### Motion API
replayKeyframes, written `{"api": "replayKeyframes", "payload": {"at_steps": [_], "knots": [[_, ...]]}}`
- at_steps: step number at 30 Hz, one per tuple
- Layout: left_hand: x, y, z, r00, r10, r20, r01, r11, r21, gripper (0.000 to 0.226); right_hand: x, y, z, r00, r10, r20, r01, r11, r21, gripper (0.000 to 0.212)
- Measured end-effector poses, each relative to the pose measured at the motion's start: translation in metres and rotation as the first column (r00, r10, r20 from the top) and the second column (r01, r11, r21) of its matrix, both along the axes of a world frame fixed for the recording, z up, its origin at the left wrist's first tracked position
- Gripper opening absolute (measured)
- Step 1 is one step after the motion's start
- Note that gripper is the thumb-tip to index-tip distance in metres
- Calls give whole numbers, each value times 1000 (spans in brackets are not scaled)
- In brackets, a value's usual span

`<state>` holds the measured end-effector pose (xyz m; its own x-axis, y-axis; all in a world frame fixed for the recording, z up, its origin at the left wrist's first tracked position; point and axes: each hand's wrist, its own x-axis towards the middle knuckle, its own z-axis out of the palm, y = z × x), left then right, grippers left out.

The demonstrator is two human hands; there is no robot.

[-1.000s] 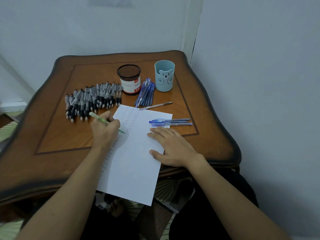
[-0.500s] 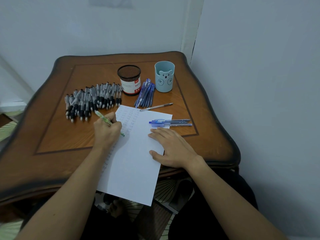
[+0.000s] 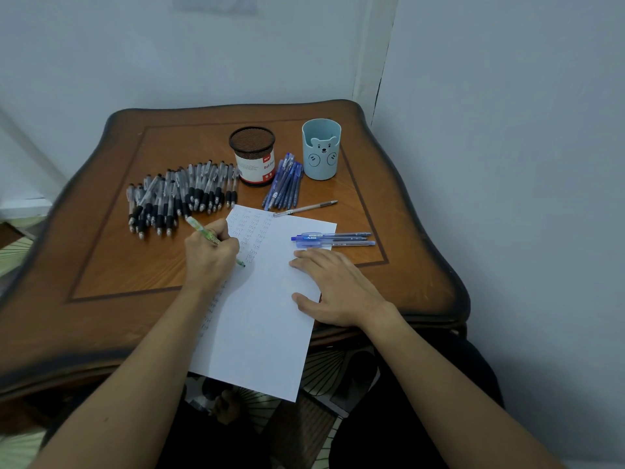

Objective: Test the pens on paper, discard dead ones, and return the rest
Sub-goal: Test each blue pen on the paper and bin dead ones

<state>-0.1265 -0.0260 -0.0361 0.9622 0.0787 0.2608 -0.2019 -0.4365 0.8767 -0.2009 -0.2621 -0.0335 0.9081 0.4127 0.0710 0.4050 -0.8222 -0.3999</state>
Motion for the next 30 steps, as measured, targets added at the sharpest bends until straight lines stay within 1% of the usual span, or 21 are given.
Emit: {"api": "replayKeyframes", "payload": {"at_steps": [5, 11, 15, 19, 21, 24, 26, 30], "knots": [[1, 0, -1, 1000, -4, -30, 4, 1000, -1, 17, 0, 0, -1, 1000, -2, 9, 2, 1000, -5, 61], [0, -2, 0, 999, -49, -24, 49, 999, -15, 19, -1, 0, -1, 1000, -7, 28, 7, 1000, 9, 60], [2, 0, -3, 997, -42, -60, 41, 999, -15, 20, -1, 1, 0, 1000, -4, 23, 4, 1000, 9, 60], [-2, -1, 0, 998, -61, -22, 61, 998, -10, 19, -1, 1, 0, 1000, -4, 18, 3, 1000, 14, 60], [-4, -2, 2, 999, -37, -13, 37, 999, -22, 16, -1, 1, 0, 1000, -3, 5, 2, 1000, 14, 60], [-3, -2, 2, 1000, 27, 1, -27, 996, -85, 17, 0, 0, 2, 1000, -4, -10, 4, 1000, 20, 60], [-2, 0, 4, 1000, 3, -29, -6, 990, -138, 18, 1, 0, 4, 999, -7, -31, 8, 1000, 23, 60], [1, 2, 8, 992, -55, -114, 41, 991, -126, 22, 0, 3, 9, 998, -24, -55, 25, 1000, 15, 59]]}}
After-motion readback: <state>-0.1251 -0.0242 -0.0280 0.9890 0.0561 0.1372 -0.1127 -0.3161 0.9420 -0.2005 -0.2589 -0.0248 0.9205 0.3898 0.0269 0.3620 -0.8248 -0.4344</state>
